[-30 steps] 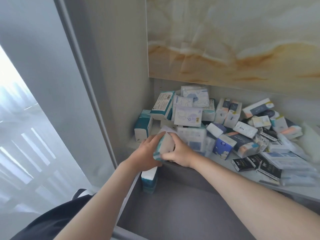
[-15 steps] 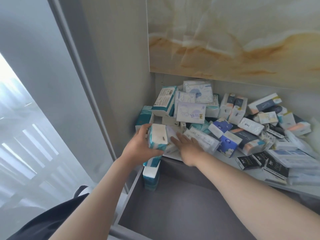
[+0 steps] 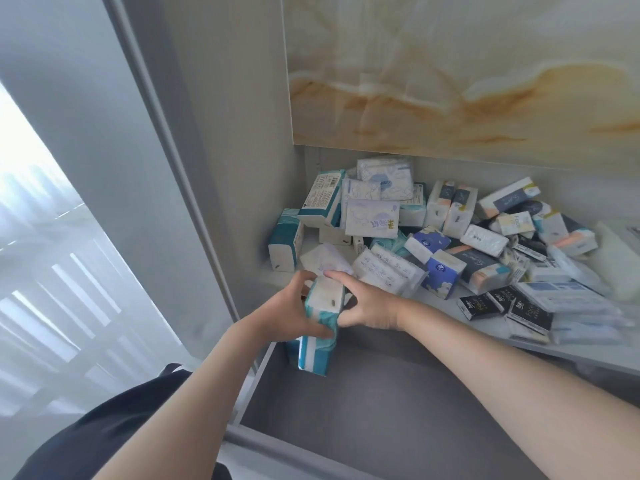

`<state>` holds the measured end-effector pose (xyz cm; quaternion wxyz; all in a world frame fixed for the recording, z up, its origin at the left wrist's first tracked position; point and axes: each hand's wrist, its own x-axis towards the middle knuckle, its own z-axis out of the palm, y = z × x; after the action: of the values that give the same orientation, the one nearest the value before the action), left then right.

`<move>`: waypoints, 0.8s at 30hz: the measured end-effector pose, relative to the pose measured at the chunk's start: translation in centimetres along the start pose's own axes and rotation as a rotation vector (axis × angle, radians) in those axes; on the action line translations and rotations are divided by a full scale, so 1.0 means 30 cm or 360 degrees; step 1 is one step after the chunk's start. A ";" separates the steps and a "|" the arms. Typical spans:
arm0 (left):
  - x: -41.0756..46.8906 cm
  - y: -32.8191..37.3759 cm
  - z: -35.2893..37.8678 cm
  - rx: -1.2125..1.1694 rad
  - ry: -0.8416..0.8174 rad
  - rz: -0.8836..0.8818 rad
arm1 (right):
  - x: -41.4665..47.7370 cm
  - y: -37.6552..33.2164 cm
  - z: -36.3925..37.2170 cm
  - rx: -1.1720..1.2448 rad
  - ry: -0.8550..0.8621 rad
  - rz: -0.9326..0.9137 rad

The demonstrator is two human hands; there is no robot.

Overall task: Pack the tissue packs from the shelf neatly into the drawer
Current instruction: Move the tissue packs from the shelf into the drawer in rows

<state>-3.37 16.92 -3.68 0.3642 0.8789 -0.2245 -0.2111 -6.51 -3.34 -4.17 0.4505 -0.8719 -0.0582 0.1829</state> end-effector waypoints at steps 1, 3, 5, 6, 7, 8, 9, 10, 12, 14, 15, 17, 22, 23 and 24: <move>0.002 -0.007 0.022 0.0024 -0.0037 -0.0011 | -0.014 0.011 0.003 -0.0056 -0.0040 0.0062; 0.008 -0.025 0.071 0.0041 -0.0110 -0.0017 | -0.040 0.035 0.015 -0.0091 -0.0054 0.0182; 0.028 -0.059 0.111 0.0033 -0.0167 -0.0015 | -0.046 0.068 0.053 -0.0150 0.0022 0.0267; 0.040 -0.080 0.121 0.0055 -0.0187 -0.0017 | -0.041 0.089 0.079 -0.0213 0.0073 0.0287; 0.054 -0.102 0.124 0.0120 -0.0200 -0.0020 | -0.030 0.115 0.106 -0.0293 0.0122 0.0293; 0.067 -0.127 0.123 0.0240 -0.0200 -0.0028 | -0.018 0.141 0.133 -0.0380 0.0162 0.0295; 0.082 -0.155 0.119 0.0394 -0.0183 -0.0038 | -0.005 0.166 0.158 -0.0443 0.0190 0.0311; 0.095 -0.184 0.114 0.0538 -0.0156 -0.0059 | 0.006 0.186 0.181 -0.0470 0.0208 0.0343; 0.114 -0.233 0.113 0.0688 -0.0131 -0.0116 | 0.036 0.218 0.223 -0.0476 0.0252 0.0404; 0.124 -0.269 0.122 0.0759 -0.0162 -0.0130 | 0.076 0.246 0.265 -0.0431 0.0304 0.0428; 0.127 -0.282 0.129 0.0790 -0.0188 -0.0125 | 0.096 0.258 0.285 -0.0381 0.0331 0.0433; 0.130 -0.304 0.143 0.0852 -0.0235 -0.0114 | 0.136 0.279 0.317 -0.0272 0.0385 0.0457; 0.138 -0.312 0.163 0.1046 -0.0272 -0.0011 | 0.178 0.296 0.351 -0.0372 0.0569 0.0459; 0.140 -0.311 0.166 0.1099 -0.0276 -0.0003 | 0.178 0.295 0.357 -0.0397 0.0599 0.0447; 0.142 -0.313 0.168 0.1140 -0.0280 -0.0002 | 0.175 0.292 0.364 -0.0407 0.0613 0.0431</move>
<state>-0.35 17.79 -14.70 0.0124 0.9292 -0.3141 -0.1942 -6.26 1.25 -18.41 0.3109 -0.9403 0.1229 0.0634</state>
